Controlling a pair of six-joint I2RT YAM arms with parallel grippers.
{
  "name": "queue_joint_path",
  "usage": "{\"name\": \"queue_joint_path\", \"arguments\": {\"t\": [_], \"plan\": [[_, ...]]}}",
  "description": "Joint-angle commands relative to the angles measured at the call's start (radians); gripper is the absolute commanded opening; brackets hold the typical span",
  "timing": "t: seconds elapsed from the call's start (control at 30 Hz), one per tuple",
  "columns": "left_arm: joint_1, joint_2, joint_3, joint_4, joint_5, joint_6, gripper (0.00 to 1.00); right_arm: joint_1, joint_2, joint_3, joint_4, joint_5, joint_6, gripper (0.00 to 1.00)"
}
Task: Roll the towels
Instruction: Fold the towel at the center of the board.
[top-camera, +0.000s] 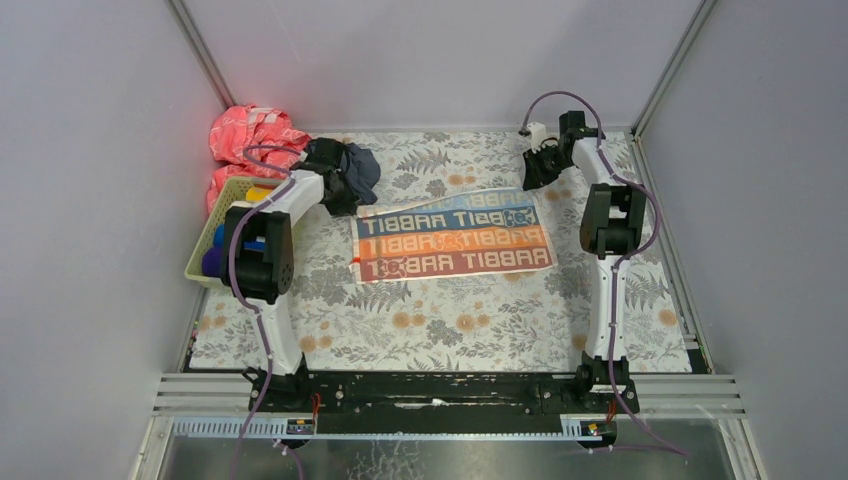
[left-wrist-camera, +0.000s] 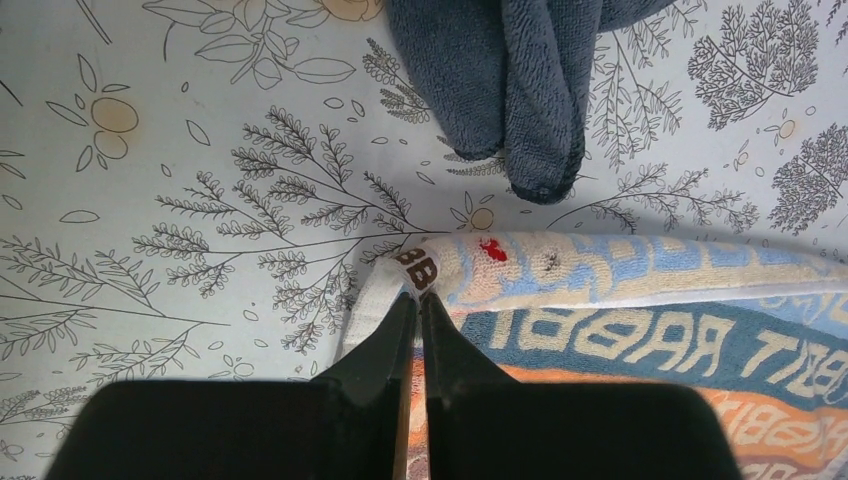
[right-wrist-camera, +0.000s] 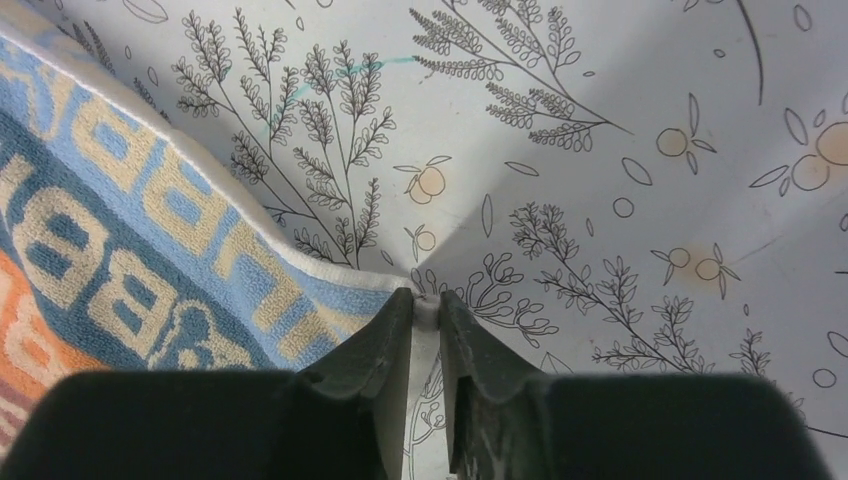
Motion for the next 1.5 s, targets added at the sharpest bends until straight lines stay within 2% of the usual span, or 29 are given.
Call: {"name": "queue_joint_path", "arguments": {"t": [0.0,0.17,0.4,0.5,0.73,0.93,1.13,1.3,1.47], "plan": [[0.014,0.017,0.044,-0.033,-0.028,0.031,0.00,0.017,0.030,0.032,-0.072,0.009,-0.035,0.16],[0.037,0.047,0.107,-0.053,-0.042,0.050,0.00,0.014,-0.024,-0.011,-0.024,0.110,-0.040,0.00],[0.062,0.120,0.295,-0.108,-0.047,0.114,0.00,-0.004,-0.170,-0.134,0.089,0.149,-0.015,0.00],[0.065,0.134,0.312,-0.110,-0.030,0.138,0.00,-0.004,-0.220,-0.197,0.123,0.131,-0.010,0.00],[0.081,0.079,0.249,-0.112,0.005,0.142,0.00,-0.003,-0.365,-0.346,0.198,0.101,0.015,0.00],[0.095,0.031,0.206,-0.148,0.016,0.163,0.00,0.015,-0.544,-0.558,0.236,0.066,0.001,0.01],[0.107,-0.014,0.146,-0.196,0.019,0.193,0.00,0.059,-0.675,-0.787,0.247,0.140,-0.016,0.00],[0.124,-0.058,0.074,-0.227,0.017,0.193,0.00,0.110,-0.768,-0.892,0.240,0.217,-0.018,0.00],[0.127,-0.067,0.010,-0.237,0.048,0.198,0.00,0.154,-0.808,-0.974,0.271,0.302,0.063,0.00]]}}
